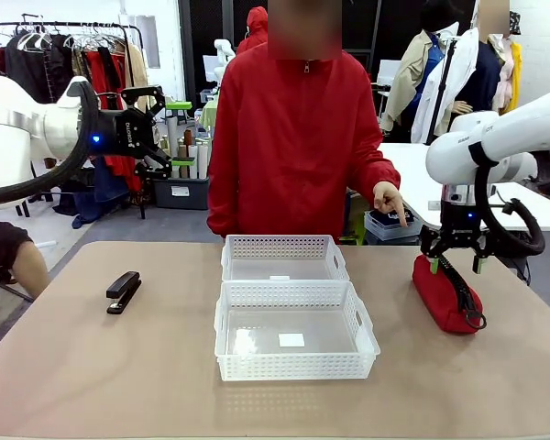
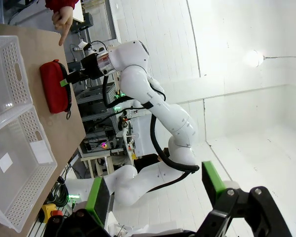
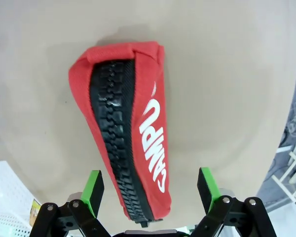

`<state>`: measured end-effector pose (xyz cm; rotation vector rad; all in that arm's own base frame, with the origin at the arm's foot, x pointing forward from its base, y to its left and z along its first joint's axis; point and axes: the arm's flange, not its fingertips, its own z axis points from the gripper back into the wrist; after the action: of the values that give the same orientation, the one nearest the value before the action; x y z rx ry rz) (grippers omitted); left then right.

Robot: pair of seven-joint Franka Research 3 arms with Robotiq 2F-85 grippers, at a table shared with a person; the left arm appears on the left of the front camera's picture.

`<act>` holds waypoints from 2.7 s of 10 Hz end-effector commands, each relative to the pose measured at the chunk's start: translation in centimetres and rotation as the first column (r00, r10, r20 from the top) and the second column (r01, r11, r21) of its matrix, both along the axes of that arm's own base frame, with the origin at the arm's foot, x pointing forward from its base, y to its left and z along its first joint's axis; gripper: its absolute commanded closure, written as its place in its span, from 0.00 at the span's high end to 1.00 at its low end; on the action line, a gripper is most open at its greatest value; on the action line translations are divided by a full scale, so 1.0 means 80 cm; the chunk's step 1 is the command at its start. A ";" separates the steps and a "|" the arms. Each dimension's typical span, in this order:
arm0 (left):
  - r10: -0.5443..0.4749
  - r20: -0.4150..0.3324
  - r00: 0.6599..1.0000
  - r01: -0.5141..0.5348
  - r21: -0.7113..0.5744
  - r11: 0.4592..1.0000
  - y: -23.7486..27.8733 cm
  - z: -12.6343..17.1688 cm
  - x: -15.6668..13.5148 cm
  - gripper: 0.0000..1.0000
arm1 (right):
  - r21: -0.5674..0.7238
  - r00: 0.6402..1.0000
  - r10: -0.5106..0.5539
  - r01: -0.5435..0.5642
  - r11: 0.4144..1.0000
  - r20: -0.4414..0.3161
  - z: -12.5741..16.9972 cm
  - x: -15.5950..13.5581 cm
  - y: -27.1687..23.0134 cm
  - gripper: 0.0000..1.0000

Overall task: Distribute items into two baskets.
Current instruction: Pick up the Pencil pouch that the person points to.

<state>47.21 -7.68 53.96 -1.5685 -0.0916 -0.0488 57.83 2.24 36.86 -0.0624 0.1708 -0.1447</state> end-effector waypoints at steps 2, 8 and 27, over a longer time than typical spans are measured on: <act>0.002 -0.003 1.000 -0.002 -0.005 1.000 0.001 0.003 -0.001 1.00 | 0.004 0.999 0.049 -0.049 0.999 0.002 -0.019 0.012 0.004 1.00; 0.002 -0.003 1.000 -0.002 -0.005 1.000 0.001 0.003 -0.001 1.00 | 0.022 0.992 0.127 -0.127 0.992 -0.009 -0.003 0.000 0.015 0.09; 0.002 -0.003 1.000 -0.002 -0.005 1.000 0.001 0.003 -0.001 1.00 | 0.028 0.975 0.030 -0.036 0.999 0.218 0.359 -0.043 0.125 0.00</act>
<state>47.21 -7.68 53.94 -1.5685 -0.0914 -0.0486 54.01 11.88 63.82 0.0005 -0.0557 -0.0925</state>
